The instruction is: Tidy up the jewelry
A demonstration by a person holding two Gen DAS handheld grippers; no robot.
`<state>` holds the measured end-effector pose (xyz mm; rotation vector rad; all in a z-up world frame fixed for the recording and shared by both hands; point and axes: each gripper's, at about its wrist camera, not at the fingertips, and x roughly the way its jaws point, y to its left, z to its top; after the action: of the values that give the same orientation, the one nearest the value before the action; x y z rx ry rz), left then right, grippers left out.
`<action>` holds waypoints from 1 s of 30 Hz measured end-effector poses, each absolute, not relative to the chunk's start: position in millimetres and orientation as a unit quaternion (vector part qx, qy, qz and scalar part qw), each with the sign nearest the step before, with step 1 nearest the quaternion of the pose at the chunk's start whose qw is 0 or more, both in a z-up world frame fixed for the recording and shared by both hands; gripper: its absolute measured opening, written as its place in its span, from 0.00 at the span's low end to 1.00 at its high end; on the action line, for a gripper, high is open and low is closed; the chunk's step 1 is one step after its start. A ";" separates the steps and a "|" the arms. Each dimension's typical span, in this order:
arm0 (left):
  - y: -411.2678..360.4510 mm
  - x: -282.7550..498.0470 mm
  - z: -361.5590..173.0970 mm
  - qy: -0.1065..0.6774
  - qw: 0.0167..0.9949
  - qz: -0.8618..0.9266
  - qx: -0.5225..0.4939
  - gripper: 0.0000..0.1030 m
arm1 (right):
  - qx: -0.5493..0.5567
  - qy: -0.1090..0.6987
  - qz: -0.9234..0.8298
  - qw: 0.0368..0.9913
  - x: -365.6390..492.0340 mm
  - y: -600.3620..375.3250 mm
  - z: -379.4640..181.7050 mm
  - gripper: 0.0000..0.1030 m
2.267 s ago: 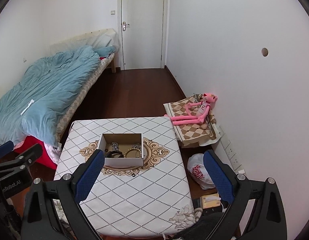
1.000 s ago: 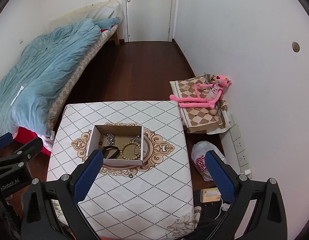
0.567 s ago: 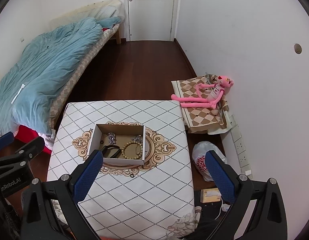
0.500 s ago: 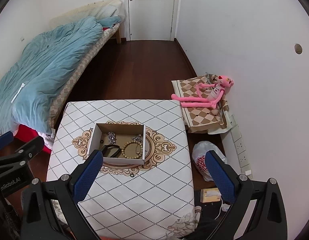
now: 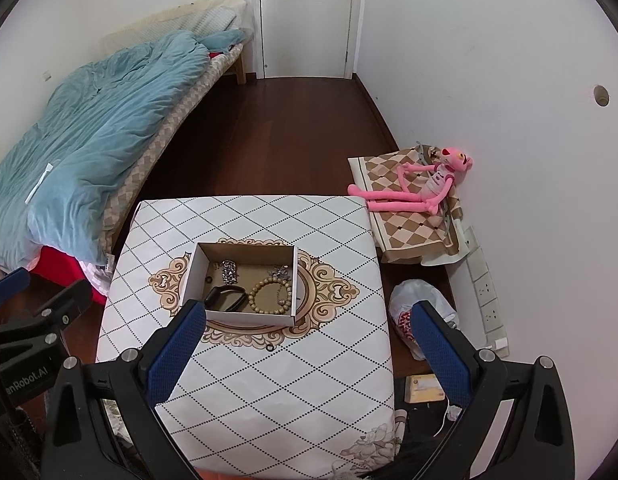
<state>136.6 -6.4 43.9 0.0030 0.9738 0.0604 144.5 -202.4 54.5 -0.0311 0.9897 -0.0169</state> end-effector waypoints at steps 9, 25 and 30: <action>-4.0 128.5 42.1 0.465 0.885 0.031 0.008 0.98 | -0.016 0.475 -0.006 0.880 144.0 -200.5 55.6 1.00; -0.3 127.3 38.3 0.469 0.883 0.034 0.009 0.98 | -0.018 0.477 -0.005 0.879 141.6 -199.5 55.2 1.00; -0.2 127.1 38.6 0.468 0.883 0.035 0.009 0.98 | -0.014 0.476 -0.005 0.879 140.2 -203.1 54.9 1.00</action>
<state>127.1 -0.2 38.6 0.0185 0.9745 0.0720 140.2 -203.1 54.9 -0.0298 0.9933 -0.0114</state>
